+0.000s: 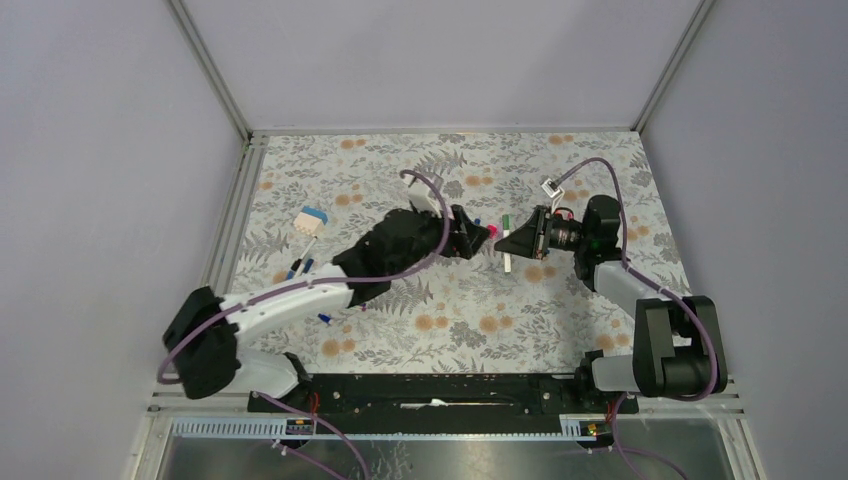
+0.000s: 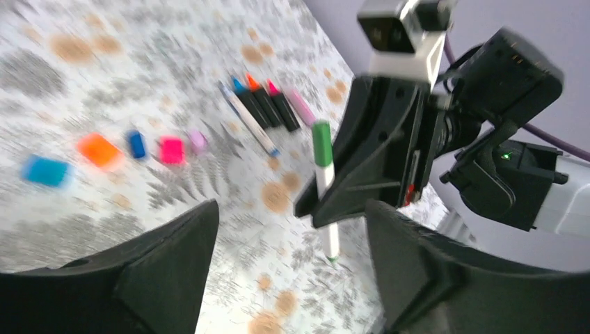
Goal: Open the pen caps
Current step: Pick up the pen from the center of the board, then open the pen cap from the pen.
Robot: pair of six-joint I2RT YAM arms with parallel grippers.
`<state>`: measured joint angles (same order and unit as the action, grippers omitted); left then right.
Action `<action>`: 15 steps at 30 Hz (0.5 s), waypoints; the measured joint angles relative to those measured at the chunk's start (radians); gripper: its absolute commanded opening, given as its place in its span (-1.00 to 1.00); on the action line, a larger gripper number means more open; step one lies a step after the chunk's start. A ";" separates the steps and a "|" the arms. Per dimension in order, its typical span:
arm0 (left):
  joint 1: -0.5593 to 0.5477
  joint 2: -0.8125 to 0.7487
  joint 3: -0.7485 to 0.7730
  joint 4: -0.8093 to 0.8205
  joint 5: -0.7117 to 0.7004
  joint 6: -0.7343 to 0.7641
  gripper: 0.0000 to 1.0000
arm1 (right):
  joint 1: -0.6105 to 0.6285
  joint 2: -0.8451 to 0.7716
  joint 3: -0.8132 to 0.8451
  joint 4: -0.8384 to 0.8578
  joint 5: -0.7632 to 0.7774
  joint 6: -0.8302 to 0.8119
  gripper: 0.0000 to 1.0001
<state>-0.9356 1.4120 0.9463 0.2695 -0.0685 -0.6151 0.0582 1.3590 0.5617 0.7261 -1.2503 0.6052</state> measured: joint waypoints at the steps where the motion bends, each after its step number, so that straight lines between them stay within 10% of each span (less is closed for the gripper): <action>1: 0.001 -0.042 -0.010 -0.006 -0.030 0.015 0.95 | 0.000 -0.003 0.002 -0.017 -0.020 -0.027 -1.00; 15: 0.066 -0.206 -0.250 0.206 -0.015 0.019 0.98 | 0.000 -0.029 0.013 -0.238 -0.193 -0.307 -1.00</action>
<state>-0.8700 1.2060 0.6964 0.4755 -0.0837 -0.5964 0.0582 1.3300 0.5747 0.4885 -1.4429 0.2977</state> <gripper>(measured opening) 0.986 0.179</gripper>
